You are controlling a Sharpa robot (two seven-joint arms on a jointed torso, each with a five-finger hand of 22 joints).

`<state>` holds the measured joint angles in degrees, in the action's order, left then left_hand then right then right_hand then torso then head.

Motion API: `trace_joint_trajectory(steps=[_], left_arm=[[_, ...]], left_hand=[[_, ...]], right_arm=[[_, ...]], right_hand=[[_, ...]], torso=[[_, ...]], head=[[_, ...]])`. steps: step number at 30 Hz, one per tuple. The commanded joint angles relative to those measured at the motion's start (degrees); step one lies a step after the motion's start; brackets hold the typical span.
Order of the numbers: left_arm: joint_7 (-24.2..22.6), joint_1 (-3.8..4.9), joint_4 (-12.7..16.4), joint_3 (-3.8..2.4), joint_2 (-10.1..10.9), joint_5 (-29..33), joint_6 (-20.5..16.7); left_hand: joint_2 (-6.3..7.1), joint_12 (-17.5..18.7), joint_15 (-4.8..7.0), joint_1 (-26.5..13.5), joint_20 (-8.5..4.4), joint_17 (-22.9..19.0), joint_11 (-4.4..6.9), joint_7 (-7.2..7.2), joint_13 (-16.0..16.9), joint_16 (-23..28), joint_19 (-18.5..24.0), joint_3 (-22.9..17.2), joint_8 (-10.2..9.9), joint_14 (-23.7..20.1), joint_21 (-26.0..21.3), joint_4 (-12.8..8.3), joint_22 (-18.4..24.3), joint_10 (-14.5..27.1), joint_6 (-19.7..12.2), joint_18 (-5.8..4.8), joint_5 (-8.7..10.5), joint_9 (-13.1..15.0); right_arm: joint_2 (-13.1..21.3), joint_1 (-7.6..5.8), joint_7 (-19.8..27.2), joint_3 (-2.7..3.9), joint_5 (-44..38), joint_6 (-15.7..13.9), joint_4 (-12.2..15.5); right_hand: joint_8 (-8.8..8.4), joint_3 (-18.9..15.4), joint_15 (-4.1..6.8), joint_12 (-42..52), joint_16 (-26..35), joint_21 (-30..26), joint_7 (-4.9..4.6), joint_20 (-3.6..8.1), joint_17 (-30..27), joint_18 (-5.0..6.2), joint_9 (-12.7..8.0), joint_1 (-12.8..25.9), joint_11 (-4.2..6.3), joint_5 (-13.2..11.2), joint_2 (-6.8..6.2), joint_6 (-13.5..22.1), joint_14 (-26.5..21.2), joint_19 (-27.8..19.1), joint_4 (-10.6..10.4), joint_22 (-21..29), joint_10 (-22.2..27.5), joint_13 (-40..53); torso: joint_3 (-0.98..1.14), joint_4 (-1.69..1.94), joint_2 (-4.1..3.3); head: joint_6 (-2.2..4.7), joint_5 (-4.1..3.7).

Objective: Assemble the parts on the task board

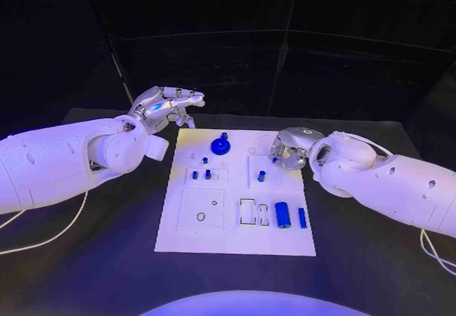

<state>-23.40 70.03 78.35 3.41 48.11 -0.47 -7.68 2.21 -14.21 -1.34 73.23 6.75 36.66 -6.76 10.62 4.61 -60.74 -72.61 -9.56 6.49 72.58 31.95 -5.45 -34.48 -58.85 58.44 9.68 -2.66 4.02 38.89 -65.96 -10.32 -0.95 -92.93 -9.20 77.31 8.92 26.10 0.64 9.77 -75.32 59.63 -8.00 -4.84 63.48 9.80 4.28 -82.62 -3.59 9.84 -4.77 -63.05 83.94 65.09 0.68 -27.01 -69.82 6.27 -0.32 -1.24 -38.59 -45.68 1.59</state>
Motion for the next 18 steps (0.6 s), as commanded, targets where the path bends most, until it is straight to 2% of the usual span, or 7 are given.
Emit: trace_joint_trajectory(steps=[1,14,18], left_arm=[[-0.4,0.08,0.0,-0.04,-0.1,0.3,0.3],[-0.3,0.08,-0.3,-0.03,-0.2,0.3,0.2],[-0.3,0.08,-0.4,-0.03,-0.1,0.3,0.2]], left_hand=[[-0.03,-0.3,-0.10,0.5,0.14,-0.1,0.14,0.03,0.1,0.2,-0.1,0.4,0.2,-0.3,-0.3,-0.1,0.1,0.4,-0.4,0.69,-0.03,0.0],[-0.12,-0.4,-0.10,0.7,0.14,-0.2,0.14,0.03,0.1,0.2,-0.1,0.4,0.2,-0.4,-0.3,-0.2,0.1,0.4,-0.4,0.69,-0.02,0.0],[-0.12,-0.4,-0.10,0.7,0.14,-0.2,0.14,0.03,0.1,0.2,-0.1,0.4,0.2,-0.4,-0.3,-0.2,0.1,0.4,-0.4,0.69,-0.02,0.0]], right_arm=[[0.2,0.08,-0.5,-0.11,-1.5,-3.8,0.5],[2.0,0.09,-0.4,-0.08,-1.7,-8.4,3.8],[3.2,0.08,-0.7,-0.06,-1.7,-9.3,5.3]], right_hand=[[0.23,0.4,0.48,-0.1,0.1,0.5,-0.01,0.04,-0.1,0.32,0.1,0.4,-0.07,-0.3,0.46,-0.4,1.8,0.4,0.0,-0.7,-0.5,0.1],[0.18,0.6,0.57,-0.3,-0.3,1.1,0.09,0.12,0.3,0.24,0.1,0.9,0.02,-0.2,0.06,-0.6,1.9,0.6,0.2,-1.3,-0.8,0.1],[0.16,0.6,0.57,-0.4,-0.3,1.2,0.10,0.13,0.4,0.23,0.1,1.1,0.03,-0.3,-0.03,-0.7,2.0,0.7,0.2,-1.3,-0.9,0.1]], torso=[[0.01,0.01,0.09],[-0.02,-0.01,0.18],[-0.11,-0.03,0.19]], head=[[0.03,-0.04],[0.08,-0.20],[0.12,-0.23]])
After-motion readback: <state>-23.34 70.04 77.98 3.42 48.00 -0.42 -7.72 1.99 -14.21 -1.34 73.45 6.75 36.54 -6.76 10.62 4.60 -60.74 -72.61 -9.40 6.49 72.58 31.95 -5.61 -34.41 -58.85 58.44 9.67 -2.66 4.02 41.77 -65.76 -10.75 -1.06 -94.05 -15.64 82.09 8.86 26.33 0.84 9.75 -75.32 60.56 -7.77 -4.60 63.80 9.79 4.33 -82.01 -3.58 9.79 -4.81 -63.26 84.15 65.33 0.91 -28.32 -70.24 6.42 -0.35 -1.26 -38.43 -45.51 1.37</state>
